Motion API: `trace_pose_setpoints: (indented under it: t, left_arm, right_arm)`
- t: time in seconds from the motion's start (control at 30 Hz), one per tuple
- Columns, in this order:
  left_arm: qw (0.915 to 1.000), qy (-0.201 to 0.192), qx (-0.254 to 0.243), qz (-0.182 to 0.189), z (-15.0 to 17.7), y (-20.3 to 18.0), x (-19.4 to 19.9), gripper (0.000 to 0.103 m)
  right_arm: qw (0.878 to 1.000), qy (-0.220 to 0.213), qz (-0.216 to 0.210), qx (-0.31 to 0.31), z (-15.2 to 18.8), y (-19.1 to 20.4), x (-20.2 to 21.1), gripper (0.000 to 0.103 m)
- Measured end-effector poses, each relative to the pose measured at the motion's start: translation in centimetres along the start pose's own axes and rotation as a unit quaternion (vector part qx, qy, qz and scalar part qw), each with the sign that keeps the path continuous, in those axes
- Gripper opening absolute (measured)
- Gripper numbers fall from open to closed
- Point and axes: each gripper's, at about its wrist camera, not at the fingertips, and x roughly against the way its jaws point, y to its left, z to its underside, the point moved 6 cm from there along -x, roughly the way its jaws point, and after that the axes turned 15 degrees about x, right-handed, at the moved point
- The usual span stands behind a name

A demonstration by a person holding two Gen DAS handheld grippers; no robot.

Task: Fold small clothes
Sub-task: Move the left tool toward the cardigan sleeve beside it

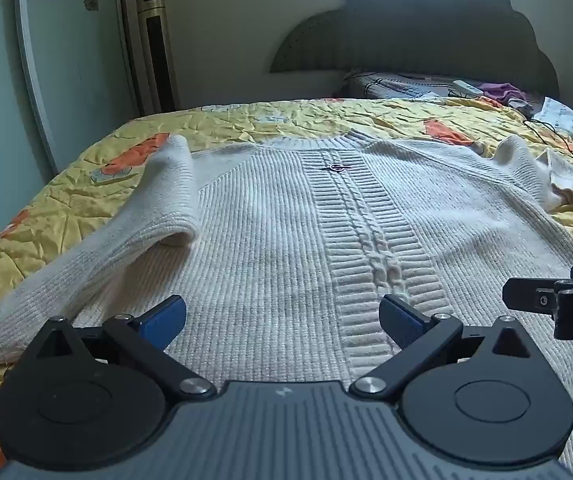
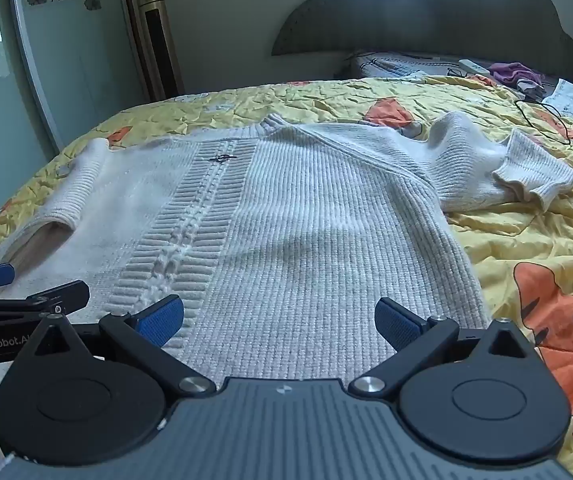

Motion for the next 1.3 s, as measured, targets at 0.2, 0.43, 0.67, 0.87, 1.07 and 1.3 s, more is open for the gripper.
trace_pose_setpoints:
  t: [0.2, 0.43, 0.67, 0.87, 1.07, 1.3]
  left_arm:
    - [0.9999, 0.0, 0.011, 0.009, -0.3, 0.1, -0.2, 0.103]
    - [0.999, 0.007, 0.04, 0.015, -0.5, 0.7, -0.1, 0.103]
    - [0.999, 0.014, 0.042, 0.009, -0.2, 1.2, -0.4, 0.103]
    - [0.9992, 0.023, 0.03, 0.006, 0.1, 1.1, -0.8, 0.103]
    - [0.9995, 0.024, 0.023, -0.001, 0.2, 1.1, -1.0, 0.103]
    - [0.9999, 0.007, 0.013, -0.002, -1.2, 1.5, -1.6, 0.103]
  right_arm:
    - [1.0, 0.004, -0.012, -0.022, 0.1, -0.3, 0.4, 0.103]
    - [0.999, -0.022, -0.04, -0.015, 0.0, -0.4, 0.3, 0.103]
    - [0.997, -0.026, -0.06, -0.033, 0.2, -0.7, 0.2, 0.103]
    - [0.998, -0.015, -0.055, -0.025, 0.4, -0.4, 0.0, 0.103]
    - [0.999, -0.015, -0.049, -0.013, 0.5, -0.3, 0.1, 0.103]
    - [0.999, -0.007, -0.051, -0.018, 0.7, -0.4, -0.2, 0.103]
